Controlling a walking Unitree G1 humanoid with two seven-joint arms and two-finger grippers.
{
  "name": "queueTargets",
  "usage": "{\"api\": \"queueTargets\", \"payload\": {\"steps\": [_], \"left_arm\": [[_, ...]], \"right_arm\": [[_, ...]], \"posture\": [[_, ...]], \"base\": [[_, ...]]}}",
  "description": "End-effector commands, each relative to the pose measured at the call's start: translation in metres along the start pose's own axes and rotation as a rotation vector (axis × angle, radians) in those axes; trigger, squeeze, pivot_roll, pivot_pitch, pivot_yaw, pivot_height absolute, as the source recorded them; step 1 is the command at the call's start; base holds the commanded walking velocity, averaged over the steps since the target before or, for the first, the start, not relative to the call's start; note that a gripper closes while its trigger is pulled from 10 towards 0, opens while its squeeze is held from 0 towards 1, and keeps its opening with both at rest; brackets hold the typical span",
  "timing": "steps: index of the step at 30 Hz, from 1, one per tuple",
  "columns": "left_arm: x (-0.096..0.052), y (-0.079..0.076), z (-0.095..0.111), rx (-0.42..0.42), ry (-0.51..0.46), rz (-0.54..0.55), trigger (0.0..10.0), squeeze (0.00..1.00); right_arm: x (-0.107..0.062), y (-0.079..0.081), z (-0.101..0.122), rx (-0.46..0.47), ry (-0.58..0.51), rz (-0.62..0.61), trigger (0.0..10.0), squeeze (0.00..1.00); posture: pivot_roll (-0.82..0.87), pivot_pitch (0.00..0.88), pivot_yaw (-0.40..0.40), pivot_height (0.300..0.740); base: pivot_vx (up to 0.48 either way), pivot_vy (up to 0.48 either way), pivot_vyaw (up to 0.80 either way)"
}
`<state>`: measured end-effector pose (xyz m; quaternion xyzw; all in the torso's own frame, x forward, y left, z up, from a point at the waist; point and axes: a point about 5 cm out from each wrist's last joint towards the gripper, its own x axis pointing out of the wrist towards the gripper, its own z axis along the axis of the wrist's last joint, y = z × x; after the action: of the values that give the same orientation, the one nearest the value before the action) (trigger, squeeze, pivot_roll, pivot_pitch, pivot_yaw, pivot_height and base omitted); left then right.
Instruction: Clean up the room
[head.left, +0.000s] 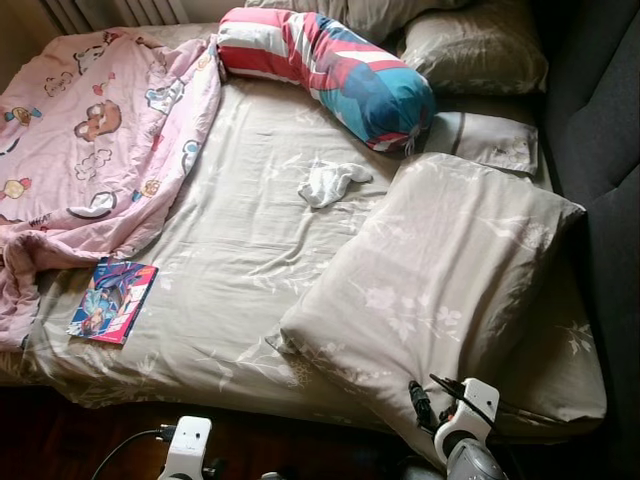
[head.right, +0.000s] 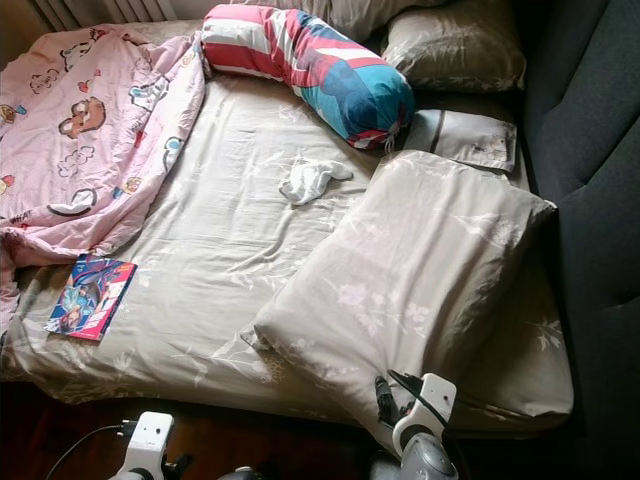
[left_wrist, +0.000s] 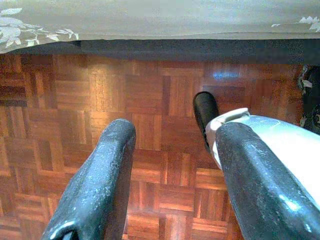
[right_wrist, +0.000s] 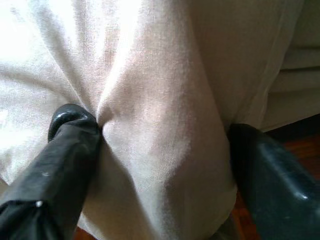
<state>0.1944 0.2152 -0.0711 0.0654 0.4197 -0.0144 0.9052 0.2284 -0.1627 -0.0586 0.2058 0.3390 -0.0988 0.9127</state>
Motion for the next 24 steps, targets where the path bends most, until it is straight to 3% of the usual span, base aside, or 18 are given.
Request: {"api": "queueTargets", "payload": {"steps": [1,24], "left_arm": [[-0.0040,0.0046,-0.0144,0.025,0.049,0.003,10.0,0.00],[-0.0024,0.0013,-0.0115,0.027,0.050,-0.007,10.0,0.00]], "right_arm": [[-0.0066,-0.0017,-0.0261,0.006,0.095,-0.013,0.0,0.00],[-0.0084,-0.0024,-0.0313,-0.020,0.112,-0.013,0.0,0.00]], "posture": [[-0.01,0.221,0.139,0.740],[-0.02,0.210,0.144,0.740]], "base": [[0.000,0.000,0.00],[0.000,0.000,0.00]]}}
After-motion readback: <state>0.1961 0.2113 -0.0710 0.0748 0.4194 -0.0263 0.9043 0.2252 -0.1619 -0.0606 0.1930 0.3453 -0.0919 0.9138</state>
